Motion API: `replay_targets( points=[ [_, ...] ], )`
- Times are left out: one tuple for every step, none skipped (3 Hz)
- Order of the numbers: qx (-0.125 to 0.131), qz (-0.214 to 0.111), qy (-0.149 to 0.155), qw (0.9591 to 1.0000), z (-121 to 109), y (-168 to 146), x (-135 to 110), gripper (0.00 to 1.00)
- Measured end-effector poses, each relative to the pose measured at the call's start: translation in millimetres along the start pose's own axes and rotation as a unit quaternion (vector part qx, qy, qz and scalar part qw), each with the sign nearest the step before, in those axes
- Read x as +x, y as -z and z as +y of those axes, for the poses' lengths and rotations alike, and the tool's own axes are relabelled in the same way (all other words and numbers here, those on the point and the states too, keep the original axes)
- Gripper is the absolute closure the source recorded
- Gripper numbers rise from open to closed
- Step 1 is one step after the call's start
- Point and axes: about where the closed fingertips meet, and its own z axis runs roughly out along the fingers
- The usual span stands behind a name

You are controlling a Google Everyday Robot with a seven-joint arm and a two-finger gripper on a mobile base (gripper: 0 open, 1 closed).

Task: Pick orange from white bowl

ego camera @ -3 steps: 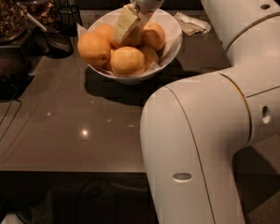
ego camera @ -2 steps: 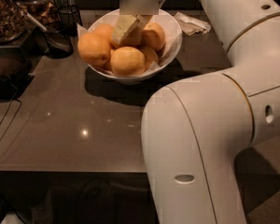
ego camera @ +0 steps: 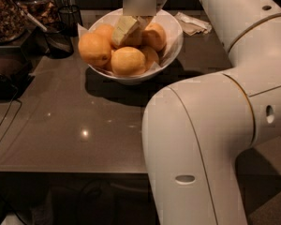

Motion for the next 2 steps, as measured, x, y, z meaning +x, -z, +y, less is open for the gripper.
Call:
replay_targets(
  points=[
    [0.0, 0.0, 0.0, 1.0, 0.0, 0.0, 0.0, 0.6],
    [0.0, 0.0, 0.0, 1.0, 0.0, 0.1, -0.1, 0.83]
  ],
)
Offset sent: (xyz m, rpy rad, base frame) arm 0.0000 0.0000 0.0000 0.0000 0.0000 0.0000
